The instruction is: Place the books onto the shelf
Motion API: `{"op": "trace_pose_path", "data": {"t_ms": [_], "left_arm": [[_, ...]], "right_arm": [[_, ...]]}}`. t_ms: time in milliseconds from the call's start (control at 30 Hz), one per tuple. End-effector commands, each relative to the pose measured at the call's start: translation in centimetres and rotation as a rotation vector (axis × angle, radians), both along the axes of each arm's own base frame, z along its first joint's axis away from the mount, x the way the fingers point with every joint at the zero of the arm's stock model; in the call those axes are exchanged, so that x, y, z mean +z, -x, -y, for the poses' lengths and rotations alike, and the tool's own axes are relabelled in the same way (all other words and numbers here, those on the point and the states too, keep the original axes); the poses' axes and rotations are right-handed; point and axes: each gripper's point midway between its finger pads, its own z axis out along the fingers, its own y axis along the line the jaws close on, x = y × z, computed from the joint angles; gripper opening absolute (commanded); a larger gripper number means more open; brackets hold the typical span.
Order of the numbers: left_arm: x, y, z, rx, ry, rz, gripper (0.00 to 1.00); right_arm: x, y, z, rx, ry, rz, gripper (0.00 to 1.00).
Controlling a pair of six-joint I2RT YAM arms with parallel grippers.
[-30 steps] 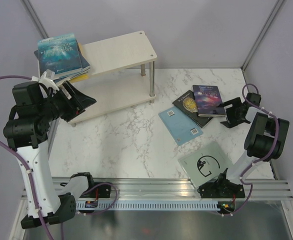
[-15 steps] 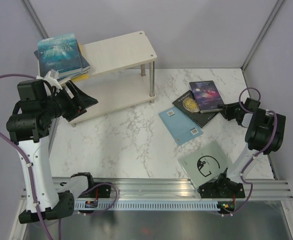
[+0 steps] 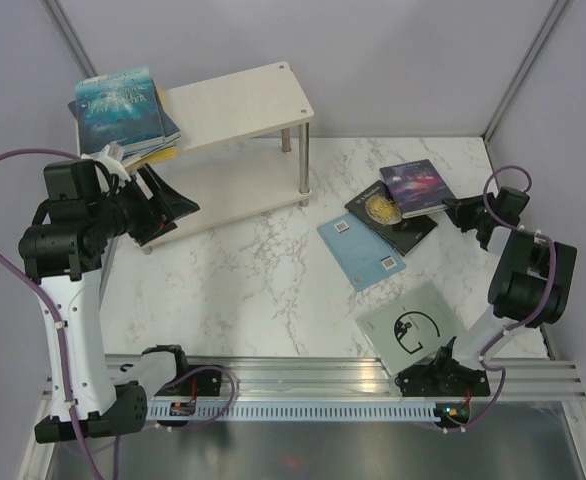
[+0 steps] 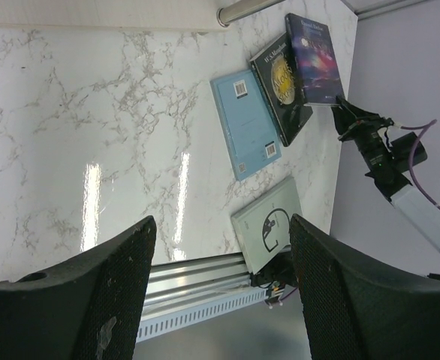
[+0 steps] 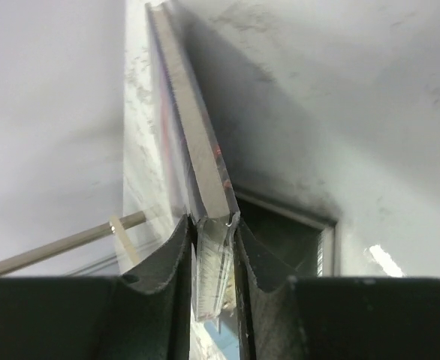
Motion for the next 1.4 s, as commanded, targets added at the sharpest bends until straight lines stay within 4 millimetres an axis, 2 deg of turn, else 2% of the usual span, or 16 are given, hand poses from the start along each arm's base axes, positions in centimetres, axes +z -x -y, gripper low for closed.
{"op": "trace_pose_path", "data": {"t_ms": [0, 100, 200, 467, 500, 567, 600, 667, 700, 800, 900, 967, 1033, 1067, 1167, 1367], "left_arm": [[0.2, 0.2, -0.2, -0.009, -0.034, 0.043, 0.75], [0.0, 0.4, -0.1, -0.006, -0.021, 0.049, 0.75], [-0.5, 0.6, 0.2, -0.012, -0.004, 0.039, 0.74], [-0.1, 0.3, 1.2, -0.031, 0.058, 0.052, 0.74], [0.0, 0.2, 1.3, -0.037, 0.065, 0.052, 0.74], [0.1, 0.0, 1.3, -0.040, 0.066, 0.055, 0.74], [0.1, -0.1, 1.3, -0.038, 0.066, 0.054, 0.74], [0.1, -0.2, 1.3, -0.030, 0.075, 0.061, 0.74], [0.0, -0.2, 1.4, -0.031, 0.083, 0.062, 0.74], [-0.3, -0.2, 1.9, -0.036, 0.123, 0.068, 0.74], [-0.5, -0.2, 2.3, -0.055, 0.145, 0.069, 0.74], [-0.4, -0.2, 2.4, -0.060, 0.150, 0.072, 0.74], [-0.5, -0.2, 2.5, -0.065, 0.154, 0.078, 0.74], [-0.4, 0.0, 2.6, -0.067, 0.156, 0.083, 0.74], [-1.2, 0.0, 3.1, -0.093, 0.180, 0.077, 0.75], [-5.1, 0.6, 5.2, -0.149, 0.259, 0.015, 0.76]], "right_arm": [[4.9, 0.9, -0.2, 0.009, 0.096, 0.036, 0.00], [10.3, 0.6, -1.5, 0.015, 0.108, 0.122, 0.00], [13.7, 0.3, -2.6, 0.045, 0.118, 0.158, 0.00], [20.6, -1.2, -3.8, 0.046, 0.030, 0.278, 0.00], [22.7, -1.6, -3.9, 0.054, 0.034, 0.320, 0.00], [24.6, -2.1, -3.9, 0.060, 0.028, 0.356, 0.00], [27.0, -2.3, -4.1, 0.071, 0.029, 0.402, 0.00], [28.6, -2.2, -4.2, 0.080, 0.025, 0.416, 0.00], [30.6, -2.2, -4.4, 0.087, 0.029, 0.452, 0.00], [33.7, -2.2, -5.2, 0.098, 0.002, 0.503, 0.00], [35.4, -2.1, -6.0, 0.121, -0.010, 0.526, 0.00], [34.7, -1.9, -6.0, 0.118, 0.001, 0.492, 0.00], [32.2, -1.9, -6.0, 0.119, -0.007, 0.431, 0.02], [30.9, -1.9, -6.3, 0.140, -0.020, 0.407, 0.29], [24.0, -1.8, -7.3, 0.212, -0.011, 0.231, 0.74], [13.3, 0.5, -8.4, 0.357, 0.076, -0.078, 0.78]]}}
